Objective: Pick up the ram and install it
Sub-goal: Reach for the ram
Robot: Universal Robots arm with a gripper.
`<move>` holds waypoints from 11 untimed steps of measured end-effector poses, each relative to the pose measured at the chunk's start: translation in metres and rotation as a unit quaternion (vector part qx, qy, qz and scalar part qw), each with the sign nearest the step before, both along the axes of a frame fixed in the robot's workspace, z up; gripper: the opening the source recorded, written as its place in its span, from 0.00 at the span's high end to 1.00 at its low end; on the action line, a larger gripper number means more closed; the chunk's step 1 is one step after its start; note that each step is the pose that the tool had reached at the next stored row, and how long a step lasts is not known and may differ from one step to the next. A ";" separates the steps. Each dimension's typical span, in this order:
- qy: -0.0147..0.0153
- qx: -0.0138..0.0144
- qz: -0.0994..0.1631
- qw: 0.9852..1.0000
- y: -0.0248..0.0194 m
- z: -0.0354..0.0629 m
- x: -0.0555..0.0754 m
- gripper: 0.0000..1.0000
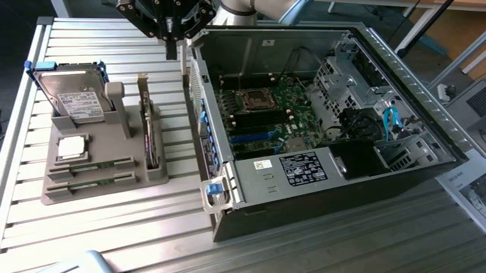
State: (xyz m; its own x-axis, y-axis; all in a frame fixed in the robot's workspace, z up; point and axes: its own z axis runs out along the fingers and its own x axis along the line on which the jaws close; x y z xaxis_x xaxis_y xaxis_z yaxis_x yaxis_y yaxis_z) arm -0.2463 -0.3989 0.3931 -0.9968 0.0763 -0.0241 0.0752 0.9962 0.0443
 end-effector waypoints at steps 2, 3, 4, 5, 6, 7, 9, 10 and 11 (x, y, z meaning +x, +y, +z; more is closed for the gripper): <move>0.000 0.000 0.000 1.000 0.0000 0.0000 -0.009 0.89; 0.000 0.000 0.000 1.000 0.0000 0.0000 -0.016 0.89; 0.000 0.000 0.000 1.000 0.0000 0.0000 -0.022 0.89; 0.000 0.000 0.000 1.000 0.0000 0.0000 -0.024 0.89; 0.000 0.000 0.000 1.000 0.0000 -0.0001 -0.027 0.89; 0.000 0.000 0.000 1.000 0.0000 0.0000 -0.031 0.89; 0.000 0.000 0.000 1.000 0.0000 0.0000 -0.037 0.89; 0.000 0.000 0.000 1.000 0.0000 0.0000 -0.039 0.89; 0.000 0.000 0.000 1.000 0.0000 0.0000 -0.041 0.89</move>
State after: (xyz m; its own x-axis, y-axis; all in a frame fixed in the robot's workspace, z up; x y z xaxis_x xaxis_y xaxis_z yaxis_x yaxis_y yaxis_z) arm -0.2876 -0.3989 0.3930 -0.9968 0.0762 -0.0241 0.0751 0.9962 0.0444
